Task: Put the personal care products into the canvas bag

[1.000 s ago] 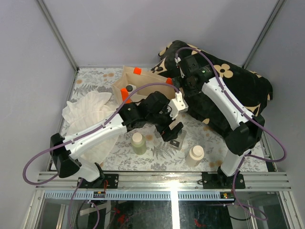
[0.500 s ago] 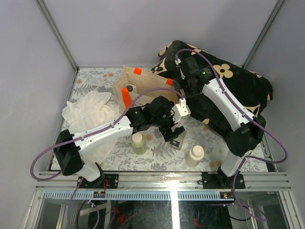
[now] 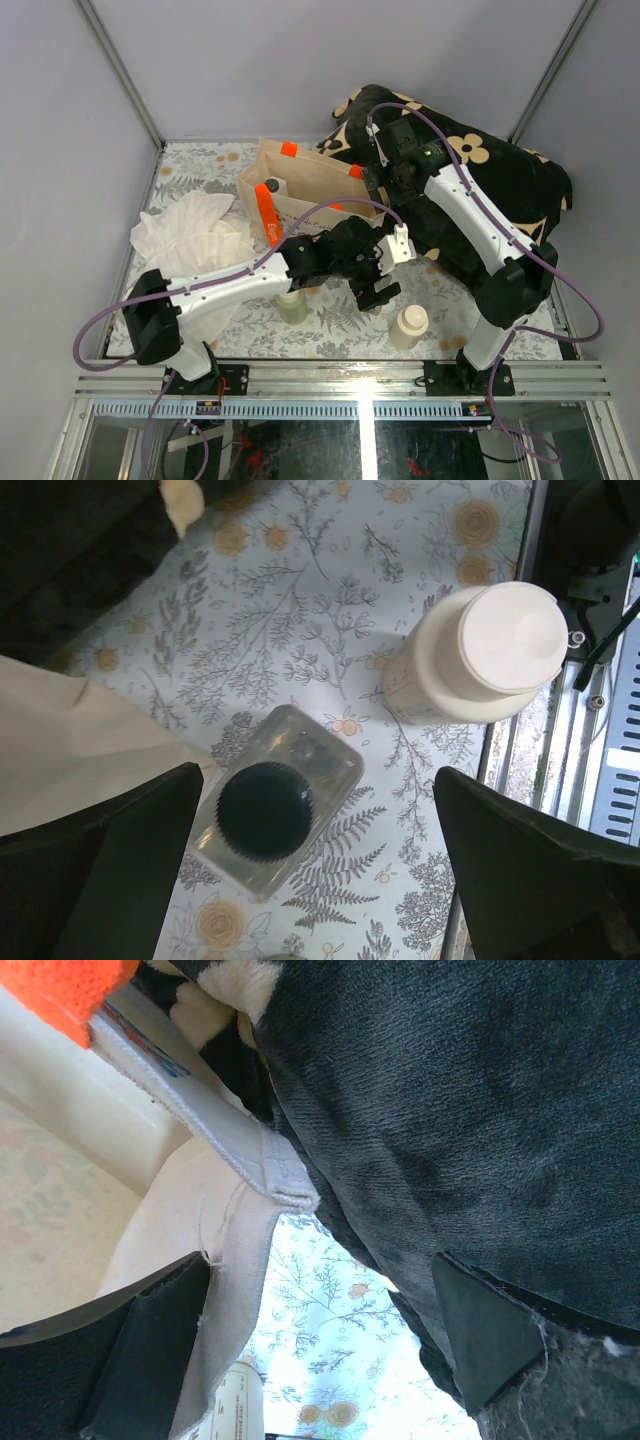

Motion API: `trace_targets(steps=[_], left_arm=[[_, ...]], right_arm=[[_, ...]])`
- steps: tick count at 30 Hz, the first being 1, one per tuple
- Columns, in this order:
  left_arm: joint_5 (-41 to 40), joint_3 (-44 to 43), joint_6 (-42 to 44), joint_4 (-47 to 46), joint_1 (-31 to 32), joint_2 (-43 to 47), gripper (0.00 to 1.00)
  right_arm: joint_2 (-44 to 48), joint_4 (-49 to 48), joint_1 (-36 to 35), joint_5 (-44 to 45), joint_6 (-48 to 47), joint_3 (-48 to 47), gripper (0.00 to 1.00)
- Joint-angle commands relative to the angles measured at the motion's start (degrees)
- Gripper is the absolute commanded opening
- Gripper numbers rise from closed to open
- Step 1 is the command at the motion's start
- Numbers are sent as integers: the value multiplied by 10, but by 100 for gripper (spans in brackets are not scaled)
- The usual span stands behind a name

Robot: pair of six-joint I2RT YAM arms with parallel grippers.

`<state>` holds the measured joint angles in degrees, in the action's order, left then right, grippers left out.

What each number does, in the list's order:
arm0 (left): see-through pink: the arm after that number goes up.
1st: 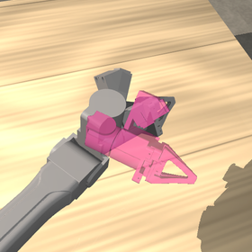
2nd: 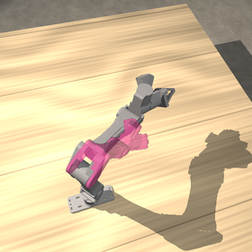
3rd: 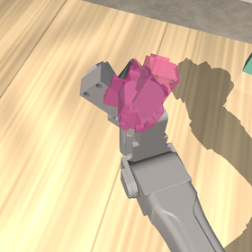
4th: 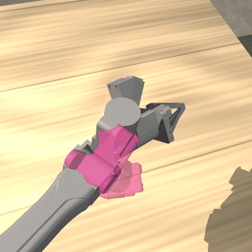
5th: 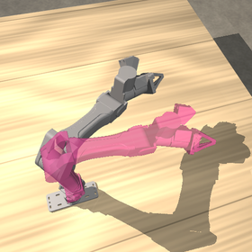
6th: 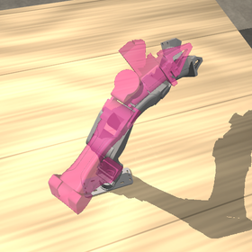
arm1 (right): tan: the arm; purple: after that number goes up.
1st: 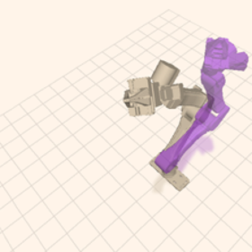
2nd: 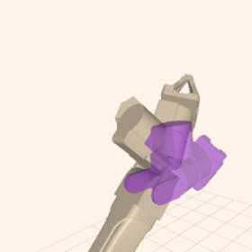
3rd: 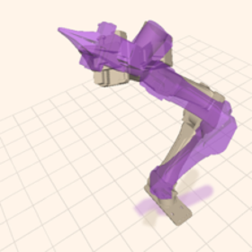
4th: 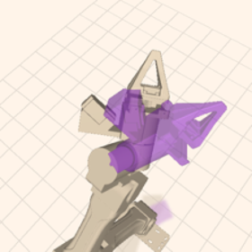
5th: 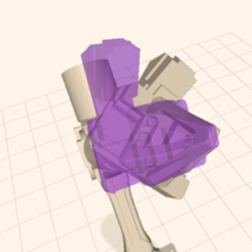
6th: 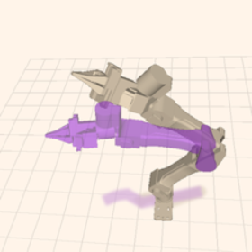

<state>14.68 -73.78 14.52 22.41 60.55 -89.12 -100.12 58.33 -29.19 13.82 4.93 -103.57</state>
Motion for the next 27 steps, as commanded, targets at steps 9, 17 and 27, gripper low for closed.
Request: trace_targets(steps=[9, 17, 27], left_arm=[[-16, 26, 4, -27, 19, -27, 100], [-57, 41, 18, -6, 19, -38, 98], [-64, 35, 15, 6, 19, -46, 52]], right_arm=[[4, 16, 0, 12, -23, -15, 99], [4, 15, -1, 15, -24, -15, 100], [11, 13, 0, 17, -24, -9, 99]])
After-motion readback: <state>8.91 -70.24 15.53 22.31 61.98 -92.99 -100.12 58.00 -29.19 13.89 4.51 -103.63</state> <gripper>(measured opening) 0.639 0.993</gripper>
